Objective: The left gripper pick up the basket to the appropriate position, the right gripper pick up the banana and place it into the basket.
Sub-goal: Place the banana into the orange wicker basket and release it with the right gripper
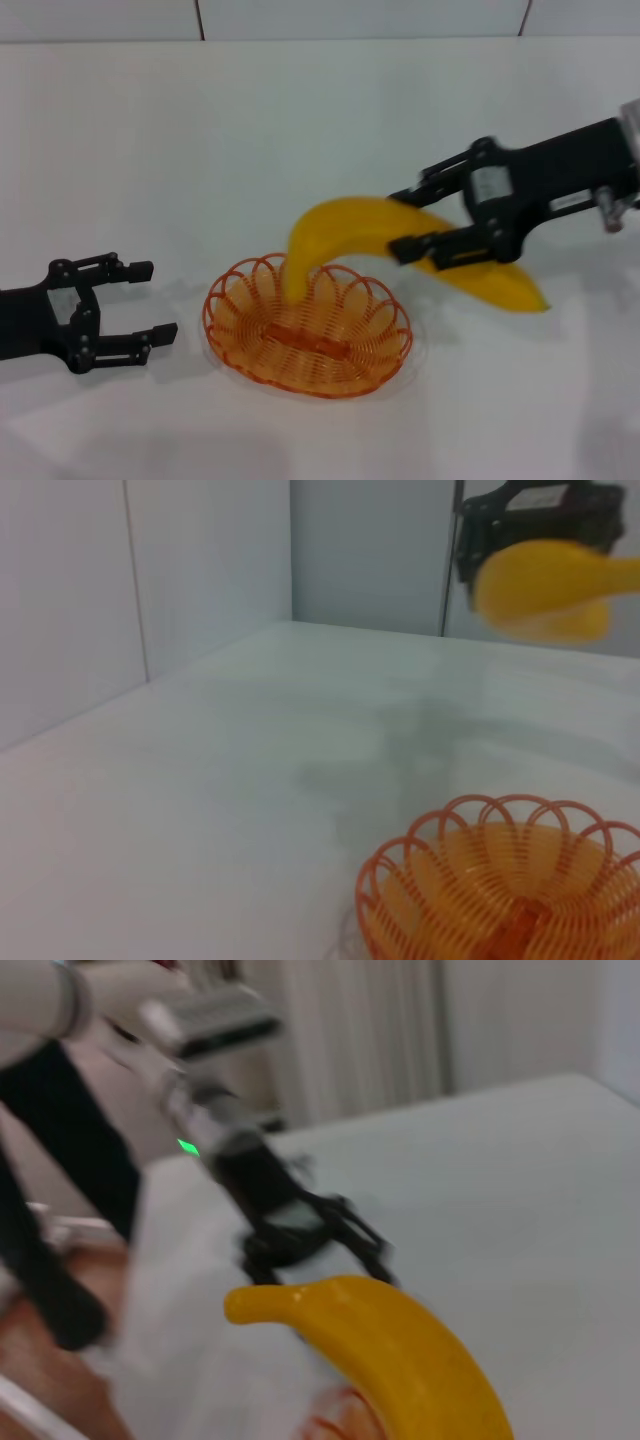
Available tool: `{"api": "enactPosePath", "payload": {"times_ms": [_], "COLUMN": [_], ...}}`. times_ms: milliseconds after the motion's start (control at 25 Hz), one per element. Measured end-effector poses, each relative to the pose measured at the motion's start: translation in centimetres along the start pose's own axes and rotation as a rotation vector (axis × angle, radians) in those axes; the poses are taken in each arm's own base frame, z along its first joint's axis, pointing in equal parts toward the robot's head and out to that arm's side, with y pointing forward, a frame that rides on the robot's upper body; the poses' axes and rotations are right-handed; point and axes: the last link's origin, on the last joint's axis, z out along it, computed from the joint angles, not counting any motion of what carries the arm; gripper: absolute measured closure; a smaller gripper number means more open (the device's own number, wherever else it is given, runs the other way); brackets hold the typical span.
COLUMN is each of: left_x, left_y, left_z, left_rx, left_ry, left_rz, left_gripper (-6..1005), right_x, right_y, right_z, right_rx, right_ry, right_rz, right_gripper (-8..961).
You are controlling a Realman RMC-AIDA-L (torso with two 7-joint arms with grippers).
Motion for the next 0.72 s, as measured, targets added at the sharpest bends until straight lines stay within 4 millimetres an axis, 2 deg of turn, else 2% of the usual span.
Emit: {"api": "enactPosePath", "payload": {"times_ms": [160,400,560,720], "left_x": [0.2,0.2,0.3,0.3], "left_y": [-0.1,-0.3,-0.4,-0.4], "left_z": [0.2,0.7,0.9,0.9], "left_rx": [-0.003,-0.003,-0.001,-0.001], "left_ry": [0.003,0.005,0.004,0.004], "left_rz": [0.008,0.004,0.006,0.005], "left_gripper": [172,172,172,172], "right_x": [-0.7,0.6,1.2,1.2], "right_y": [0.7,-0.6,-0.8,-0.2], "right_z": [2.2,6.1,7.5,8.3], "right_rx": [-0.080,-0.078,-0.084,-0.121], "right_ry": [-0.047,-0.012,0.011,0.017], "right_rz": [0.020,0.116,0.157,0.158], "right_gripper": [461,460,460,460]}}
